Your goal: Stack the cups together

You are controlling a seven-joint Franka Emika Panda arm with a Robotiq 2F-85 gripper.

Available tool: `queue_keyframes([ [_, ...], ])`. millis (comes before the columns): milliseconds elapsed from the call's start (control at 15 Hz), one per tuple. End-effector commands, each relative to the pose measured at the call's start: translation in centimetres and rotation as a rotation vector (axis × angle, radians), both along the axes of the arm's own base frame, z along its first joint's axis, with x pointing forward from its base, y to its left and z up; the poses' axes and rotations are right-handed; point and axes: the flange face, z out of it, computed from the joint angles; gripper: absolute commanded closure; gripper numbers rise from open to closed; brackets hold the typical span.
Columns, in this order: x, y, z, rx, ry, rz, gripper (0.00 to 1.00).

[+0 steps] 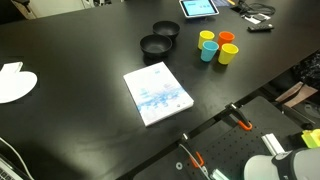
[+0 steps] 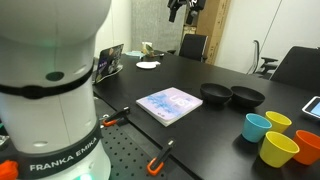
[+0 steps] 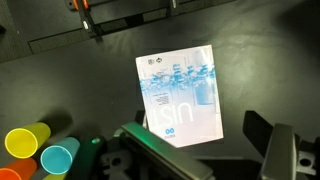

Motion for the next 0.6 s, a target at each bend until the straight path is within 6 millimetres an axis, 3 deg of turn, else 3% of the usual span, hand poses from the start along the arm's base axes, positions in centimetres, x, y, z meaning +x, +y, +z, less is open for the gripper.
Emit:
queue_keyframes([
  [0,0.0,0.0,0.0,0.0,0.001,0.0,0.0],
  [200,0.0,0.0,0.0,0.0,0.001,0.0,0.0],
  [533,4.8,-3.5,-4.5,0.024,-0.027,-0.095,0.0],
])
